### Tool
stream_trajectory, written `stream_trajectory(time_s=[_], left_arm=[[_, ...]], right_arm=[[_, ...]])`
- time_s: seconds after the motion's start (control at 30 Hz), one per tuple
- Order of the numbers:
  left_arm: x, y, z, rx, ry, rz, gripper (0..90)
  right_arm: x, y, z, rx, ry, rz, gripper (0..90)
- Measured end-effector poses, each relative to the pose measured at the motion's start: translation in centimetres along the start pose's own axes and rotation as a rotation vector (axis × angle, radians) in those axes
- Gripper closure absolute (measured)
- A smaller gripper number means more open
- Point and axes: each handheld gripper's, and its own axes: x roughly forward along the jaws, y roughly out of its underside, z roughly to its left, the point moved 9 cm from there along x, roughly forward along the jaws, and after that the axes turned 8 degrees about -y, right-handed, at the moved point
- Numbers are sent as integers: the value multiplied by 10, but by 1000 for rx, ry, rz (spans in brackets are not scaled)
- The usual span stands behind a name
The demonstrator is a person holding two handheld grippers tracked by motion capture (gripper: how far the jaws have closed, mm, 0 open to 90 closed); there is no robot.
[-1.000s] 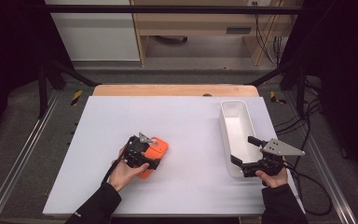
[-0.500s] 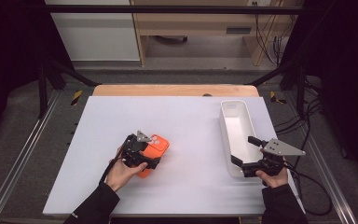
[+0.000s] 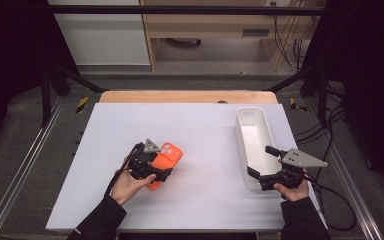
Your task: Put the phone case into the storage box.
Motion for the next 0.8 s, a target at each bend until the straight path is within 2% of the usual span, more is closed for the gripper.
stream_trajectory(time_s=[0.8], left_arm=[[-19,-11,-18,95,82,-84,144]], right_arm=[[10,-8,20,-61,-47,27,4]])
